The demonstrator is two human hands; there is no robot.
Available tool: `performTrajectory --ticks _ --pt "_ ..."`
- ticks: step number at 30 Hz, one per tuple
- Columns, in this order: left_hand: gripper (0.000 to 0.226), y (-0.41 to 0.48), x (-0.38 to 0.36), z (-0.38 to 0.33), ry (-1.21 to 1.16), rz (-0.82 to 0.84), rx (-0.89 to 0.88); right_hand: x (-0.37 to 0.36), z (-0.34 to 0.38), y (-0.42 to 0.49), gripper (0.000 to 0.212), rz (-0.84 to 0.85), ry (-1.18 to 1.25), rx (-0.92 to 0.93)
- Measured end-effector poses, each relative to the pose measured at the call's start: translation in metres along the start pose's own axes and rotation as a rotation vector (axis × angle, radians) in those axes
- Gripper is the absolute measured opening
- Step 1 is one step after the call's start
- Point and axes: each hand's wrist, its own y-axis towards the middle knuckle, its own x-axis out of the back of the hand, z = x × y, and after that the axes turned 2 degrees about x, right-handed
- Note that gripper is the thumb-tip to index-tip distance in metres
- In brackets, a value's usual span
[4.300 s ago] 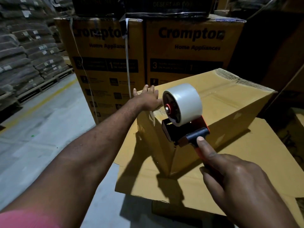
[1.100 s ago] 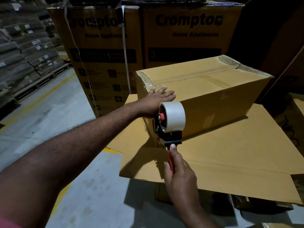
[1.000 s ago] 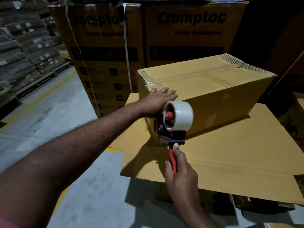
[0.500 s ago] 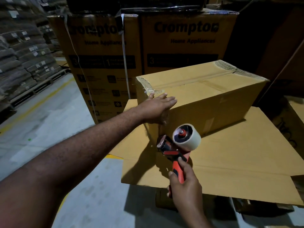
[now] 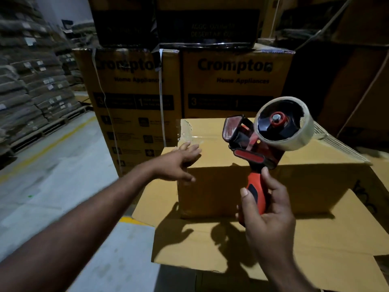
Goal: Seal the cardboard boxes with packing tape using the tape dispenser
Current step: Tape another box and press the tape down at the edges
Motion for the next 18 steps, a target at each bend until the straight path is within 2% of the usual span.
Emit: performTrajectory --ticks 2,3,5,7,9,14,18 --pt "0.085 0.002 -0.010 -0.011 -0.302 -0.153 0.112 -0.005 -0.005 0.014 0.056 0.010 -0.012 0.045" --pt "0.080 0.007 -0.016 -0.020 -0.360 -0.253 0.186 -0.009 -0.008 0.021 0.057 0.020 -0.022 0.066" --pt "0.077 0.020 -0.028 -0.032 -0.263 -0.388 0.338 -0.017 -0.015 0.039 0.056 0.051 -0.039 0.105" --pt "0.077 0.031 -0.033 -0.033 -0.111 -0.390 0.441 -0.025 -0.023 0.061 0.055 0.087 -0.049 0.153" --pt "0.077 0.037 -0.031 -0.031 -0.061 -0.354 0.490 -0.033 -0.031 0.088 0.056 0.141 -0.059 0.211" --pt "0.082 0.060 -0.010 -0.030 -0.049 -0.269 0.587 -0.053 -0.049 0.153 0.058 0.283 -0.128 0.294" --pt "0.074 0.087 0.004 -0.014 -0.132 -0.309 0.672 -0.065 -0.065 0.178 0.059 0.350 -0.123 0.272"
